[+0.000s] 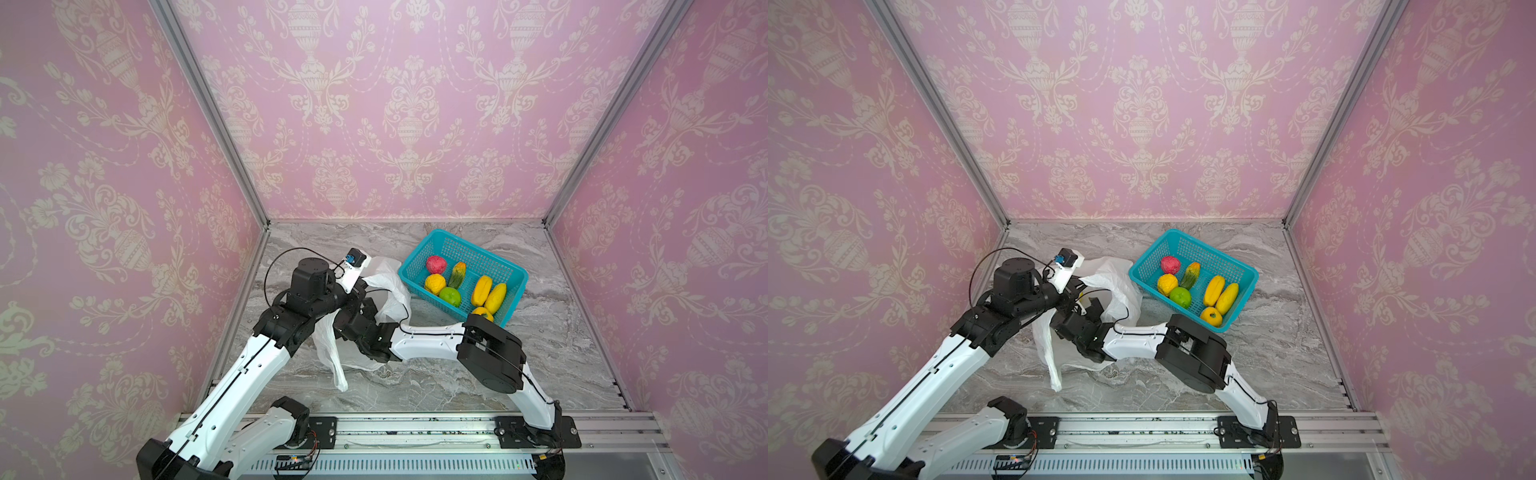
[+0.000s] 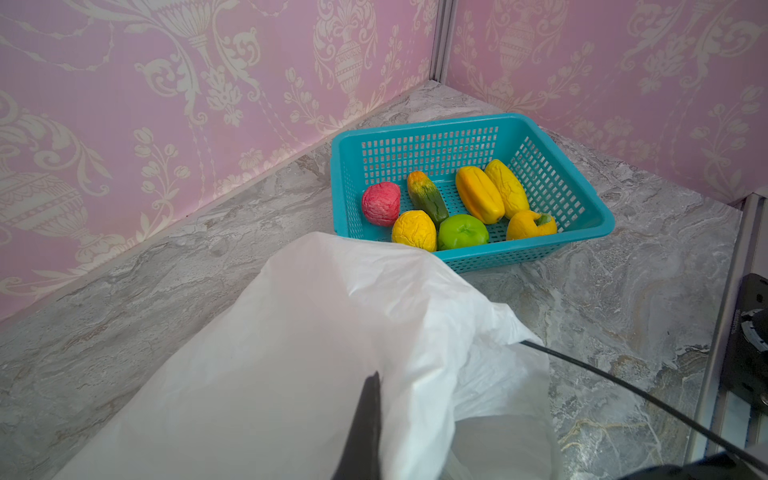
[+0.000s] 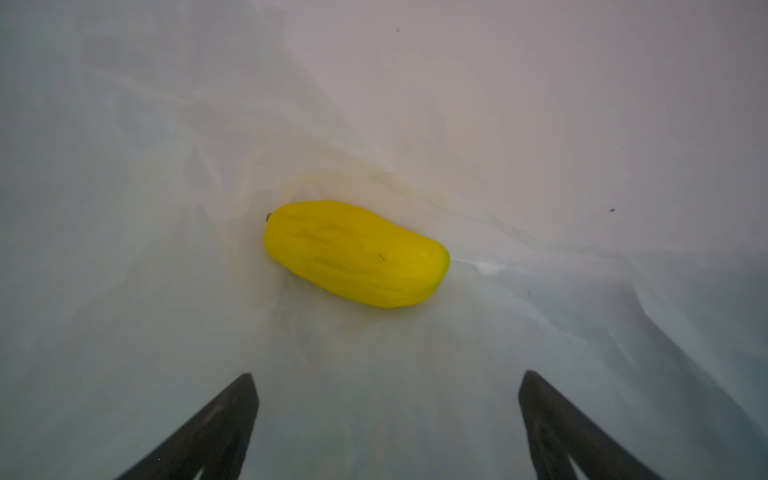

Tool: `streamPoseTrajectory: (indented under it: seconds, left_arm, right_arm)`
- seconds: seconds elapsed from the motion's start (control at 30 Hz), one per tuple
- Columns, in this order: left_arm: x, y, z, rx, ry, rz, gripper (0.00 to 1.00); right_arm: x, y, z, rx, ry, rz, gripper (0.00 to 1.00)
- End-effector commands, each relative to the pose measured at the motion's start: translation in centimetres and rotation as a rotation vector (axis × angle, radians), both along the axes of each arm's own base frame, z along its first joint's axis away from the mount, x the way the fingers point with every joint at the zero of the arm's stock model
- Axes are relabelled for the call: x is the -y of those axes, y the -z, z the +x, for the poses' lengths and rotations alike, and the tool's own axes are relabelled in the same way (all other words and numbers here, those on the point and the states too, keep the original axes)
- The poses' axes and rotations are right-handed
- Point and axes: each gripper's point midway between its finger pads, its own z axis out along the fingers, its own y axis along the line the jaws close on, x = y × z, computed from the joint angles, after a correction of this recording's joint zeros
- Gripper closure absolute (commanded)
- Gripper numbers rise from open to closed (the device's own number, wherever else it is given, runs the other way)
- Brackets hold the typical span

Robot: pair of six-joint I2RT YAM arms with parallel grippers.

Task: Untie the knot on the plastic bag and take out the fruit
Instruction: 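Lower the right gripper into the bag and close it on the yellow long fruit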

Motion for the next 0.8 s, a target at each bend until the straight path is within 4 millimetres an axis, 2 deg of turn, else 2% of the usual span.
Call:
streamPoseTrajectory:
  seconds: [0.0,0.23,0.5,0.77]
  left_arm:
    - [0.0,-0.5,-0.5,0.020,0.024,-0.008,1.00]
    - [0.3,-0.8,-0.8,0.023,0.041,-0.027,1.00]
    - [0.8,-1.2,-1.3,0.024,0.074,-0.048,1.00]
    - [0.8,-1.2,-1.2,0.026,0.079,-0.051,1.00]
  right_arm:
    - [-1.4,-0.2,0.0,-0.028,-0.043,0.040,0.00]
    - [-3.0,2.5,3.1,-0.175,-0.056,0.134,0.00]
    - [-4.8,3.8,5.5,-0.260,-0.032,0.242,0.00]
    - [-6.8,5.1,5.5,-0.370,-0.092,0.388,0.00]
